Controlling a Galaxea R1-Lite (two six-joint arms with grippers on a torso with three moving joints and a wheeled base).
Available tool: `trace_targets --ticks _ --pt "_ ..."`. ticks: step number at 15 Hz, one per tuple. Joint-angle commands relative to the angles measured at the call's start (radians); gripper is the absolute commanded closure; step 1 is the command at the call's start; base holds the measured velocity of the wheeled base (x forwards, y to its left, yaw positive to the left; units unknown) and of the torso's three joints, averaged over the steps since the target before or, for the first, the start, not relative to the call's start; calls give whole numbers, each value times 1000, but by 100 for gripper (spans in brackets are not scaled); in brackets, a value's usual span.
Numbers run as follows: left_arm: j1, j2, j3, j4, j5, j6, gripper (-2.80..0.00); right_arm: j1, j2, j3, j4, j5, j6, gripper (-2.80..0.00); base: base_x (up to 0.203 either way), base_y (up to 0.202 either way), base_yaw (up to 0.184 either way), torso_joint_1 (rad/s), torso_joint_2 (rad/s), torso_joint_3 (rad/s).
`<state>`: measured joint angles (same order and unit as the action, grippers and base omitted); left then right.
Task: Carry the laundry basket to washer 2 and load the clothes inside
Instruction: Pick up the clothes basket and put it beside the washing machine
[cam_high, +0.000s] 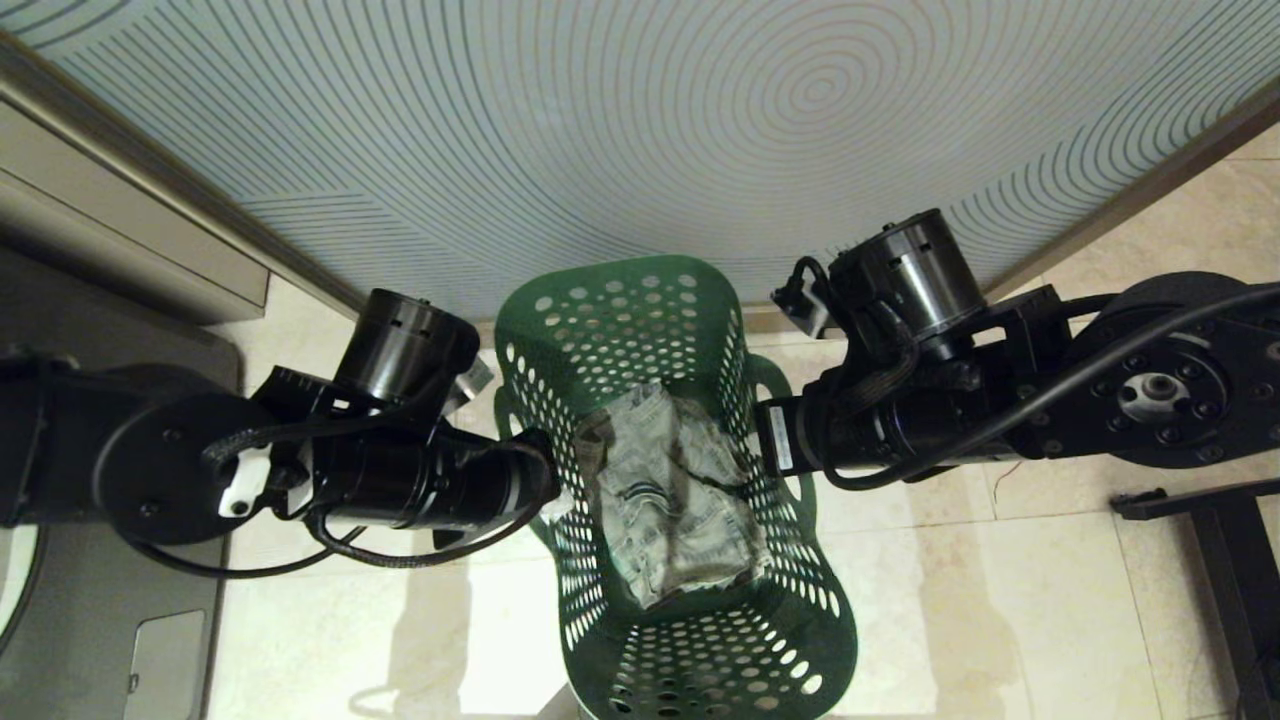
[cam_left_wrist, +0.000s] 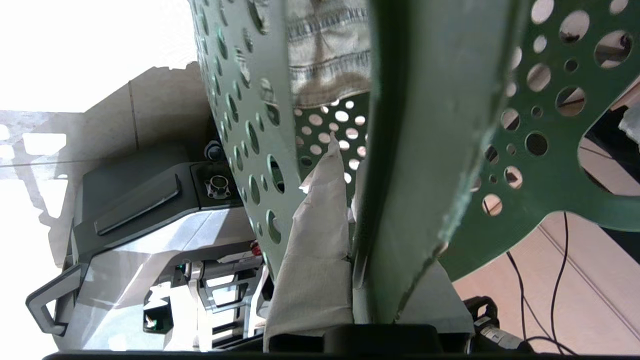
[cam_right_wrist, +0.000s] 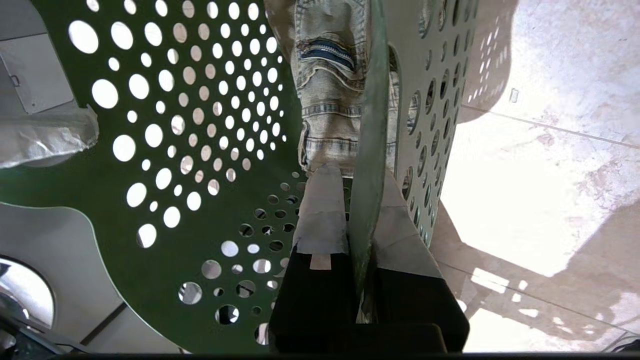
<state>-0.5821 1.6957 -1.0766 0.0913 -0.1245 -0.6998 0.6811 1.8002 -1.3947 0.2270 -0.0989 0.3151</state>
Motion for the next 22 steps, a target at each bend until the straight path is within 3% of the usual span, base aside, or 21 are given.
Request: trace_targets --ticks 1,16,22 --pt "-5 7 -2 -1 -1 -4 0 -2 2 -1 2 -1 1 0 0 0 0 0 0 0" --pt "-16 24 -11 7 0 26 0 -2 36 -9 2 2 -13 0 0 0 0 -8 0 -5" --pt "-19 26 -9 8 0 26 0 -2 37 -3 2 2 -13 0 0 0 0 -389 3 -202"
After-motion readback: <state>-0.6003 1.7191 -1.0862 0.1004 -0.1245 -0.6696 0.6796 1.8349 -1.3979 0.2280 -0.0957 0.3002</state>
